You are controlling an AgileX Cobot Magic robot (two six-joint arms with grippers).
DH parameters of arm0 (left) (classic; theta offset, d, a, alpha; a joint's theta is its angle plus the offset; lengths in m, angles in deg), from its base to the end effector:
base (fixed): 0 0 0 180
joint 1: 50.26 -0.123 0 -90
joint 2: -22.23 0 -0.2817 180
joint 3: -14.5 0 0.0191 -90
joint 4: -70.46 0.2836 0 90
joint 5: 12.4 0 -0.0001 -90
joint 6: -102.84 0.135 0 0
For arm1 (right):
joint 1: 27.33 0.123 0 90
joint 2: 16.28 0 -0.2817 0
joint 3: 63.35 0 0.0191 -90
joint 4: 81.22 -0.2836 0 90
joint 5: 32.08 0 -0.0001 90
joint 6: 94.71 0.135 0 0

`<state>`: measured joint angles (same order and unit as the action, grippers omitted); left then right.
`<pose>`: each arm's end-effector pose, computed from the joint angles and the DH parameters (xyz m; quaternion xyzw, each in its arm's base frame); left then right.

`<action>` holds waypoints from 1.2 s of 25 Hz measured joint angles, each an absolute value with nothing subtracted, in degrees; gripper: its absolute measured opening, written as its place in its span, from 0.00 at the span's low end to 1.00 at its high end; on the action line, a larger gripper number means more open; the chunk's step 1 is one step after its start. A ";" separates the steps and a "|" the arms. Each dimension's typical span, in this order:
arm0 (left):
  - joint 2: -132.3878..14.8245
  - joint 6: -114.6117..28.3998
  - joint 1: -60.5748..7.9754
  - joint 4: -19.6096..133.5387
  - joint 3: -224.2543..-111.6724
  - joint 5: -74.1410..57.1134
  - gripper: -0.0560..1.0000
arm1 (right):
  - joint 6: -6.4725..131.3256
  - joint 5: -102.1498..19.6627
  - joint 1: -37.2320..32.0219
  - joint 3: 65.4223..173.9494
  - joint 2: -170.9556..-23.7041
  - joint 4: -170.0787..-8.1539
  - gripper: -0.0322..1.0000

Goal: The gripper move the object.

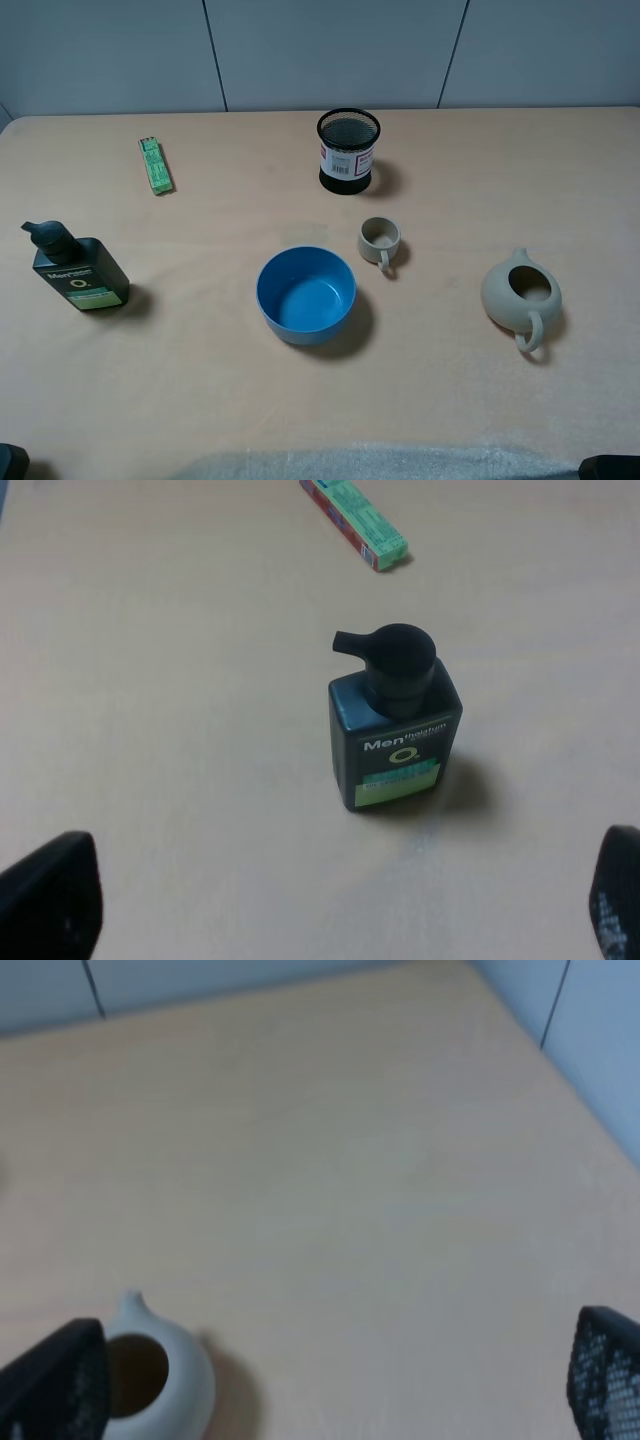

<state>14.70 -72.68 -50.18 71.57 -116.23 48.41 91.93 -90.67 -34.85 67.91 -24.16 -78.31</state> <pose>0.0671 0.0022 0.2686 0.0337 0.8547 0.0296 0.5172 0.0679 -0.0149 0.2761 0.1045 0.8376 -0.0295 0.5354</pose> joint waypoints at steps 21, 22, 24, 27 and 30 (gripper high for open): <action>14.70 -72.68 -50.18 71.79 -116.23 48.41 0.99 | 91.89 -90.72 -33.15 67.82 -23.87 -78.95 0.70; 14.70 -72.68 -50.18 71.79 -116.23 48.41 0.99 | 91.89 -90.72 -33.15 67.82 -23.87 -78.95 0.70; 14.70 -72.68 -50.18 71.79 -116.23 48.41 0.99 | 91.89 -90.72 -33.15 67.82 -23.87 -78.95 0.70; 14.70 -72.68 -50.18 71.79 -116.23 48.41 0.99 | 91.89 -90.72 -33.15 67.82 -23.87 -78.95 0.70; 14.70 -72.68 -50.18 71.79 -116.23 48.41 0.99 | 91.89 -90.66 -33.15 67.82 -23.87 -78.95 0.70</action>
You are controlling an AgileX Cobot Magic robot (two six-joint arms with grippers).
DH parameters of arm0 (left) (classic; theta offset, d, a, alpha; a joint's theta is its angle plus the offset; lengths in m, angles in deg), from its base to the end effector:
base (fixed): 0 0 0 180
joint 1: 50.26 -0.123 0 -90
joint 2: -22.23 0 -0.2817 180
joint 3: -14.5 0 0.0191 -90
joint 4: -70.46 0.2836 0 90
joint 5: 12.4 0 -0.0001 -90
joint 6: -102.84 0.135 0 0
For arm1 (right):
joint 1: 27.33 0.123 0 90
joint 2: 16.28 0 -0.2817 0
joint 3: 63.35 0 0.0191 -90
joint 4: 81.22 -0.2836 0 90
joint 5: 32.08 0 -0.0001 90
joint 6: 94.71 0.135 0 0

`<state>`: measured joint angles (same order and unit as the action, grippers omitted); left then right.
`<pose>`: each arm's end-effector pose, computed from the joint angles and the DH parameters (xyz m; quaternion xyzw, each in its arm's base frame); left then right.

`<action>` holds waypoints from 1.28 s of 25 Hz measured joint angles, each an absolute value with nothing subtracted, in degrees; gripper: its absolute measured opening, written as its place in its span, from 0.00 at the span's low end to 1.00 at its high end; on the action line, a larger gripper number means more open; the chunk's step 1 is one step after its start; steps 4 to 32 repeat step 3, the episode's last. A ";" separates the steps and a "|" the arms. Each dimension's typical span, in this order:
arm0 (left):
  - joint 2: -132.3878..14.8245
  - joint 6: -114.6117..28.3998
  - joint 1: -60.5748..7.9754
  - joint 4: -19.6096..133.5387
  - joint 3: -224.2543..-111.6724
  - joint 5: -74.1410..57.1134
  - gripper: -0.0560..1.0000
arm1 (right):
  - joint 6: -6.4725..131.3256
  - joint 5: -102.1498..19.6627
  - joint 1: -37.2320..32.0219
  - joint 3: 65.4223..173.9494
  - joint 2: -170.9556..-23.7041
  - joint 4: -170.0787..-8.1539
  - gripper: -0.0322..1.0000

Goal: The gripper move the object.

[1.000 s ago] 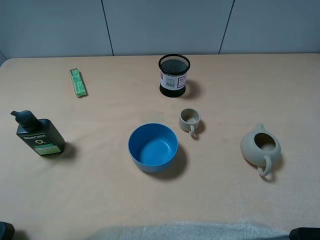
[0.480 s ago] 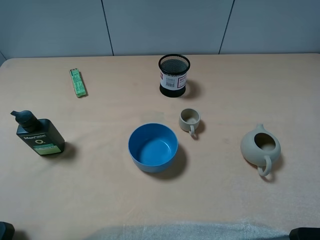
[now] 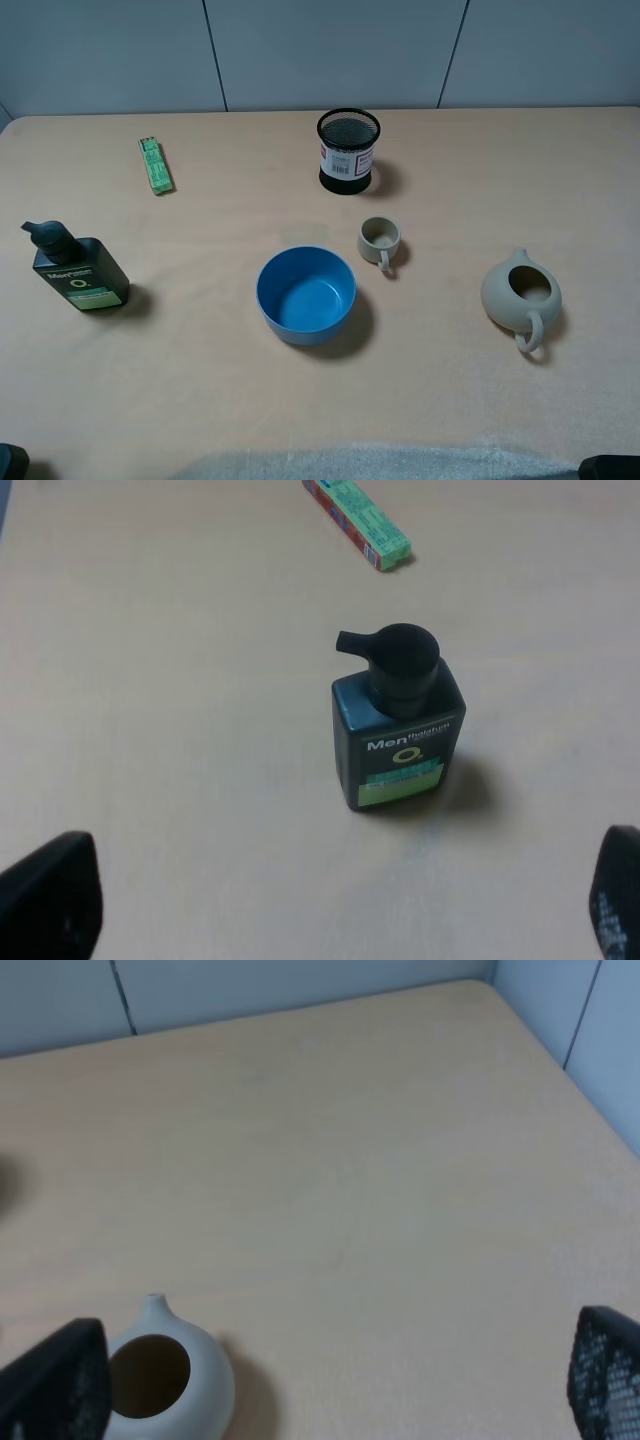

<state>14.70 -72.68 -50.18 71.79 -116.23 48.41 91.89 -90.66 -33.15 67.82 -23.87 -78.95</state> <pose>0.0671 0.0026 0.2686 0.0336 0.8547 0.0315 0.5171 0.0679 -0.0115 0.2759 0.0916 0.8382 -0.0161 0.5373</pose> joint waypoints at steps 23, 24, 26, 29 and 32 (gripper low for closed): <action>14.70 -72.68 -50.18 71.79 -116.23 48.41 0.99 | 91.86 -90.66 -33.15 67.82 -23.87 -78.95 0.70; 14.70 -72.68 -50.18 71.79 -116.23 48.41 0.99 | 91.86 -90.66 -33.15 67.82 -23.87 -78.95 0.70; 14.70 -72.68 -50.18 71.79 -116.23 48.41 0.99 | 91.86 -90.66 -33.15 67.82 -23.87 -78.95 0.70; 14.70 -72.68 -50.18 71.79 -116.23 48.41 0.99 | 91.86 -90.66 -33.15 67.82 -23.87 -78.95 0.70; 14.70 -72.68 -50.18 71.79 -116.23 48.41 0.99 | 91.86 -90.66 -33.15 67.82 -23.87 -78.95 0.70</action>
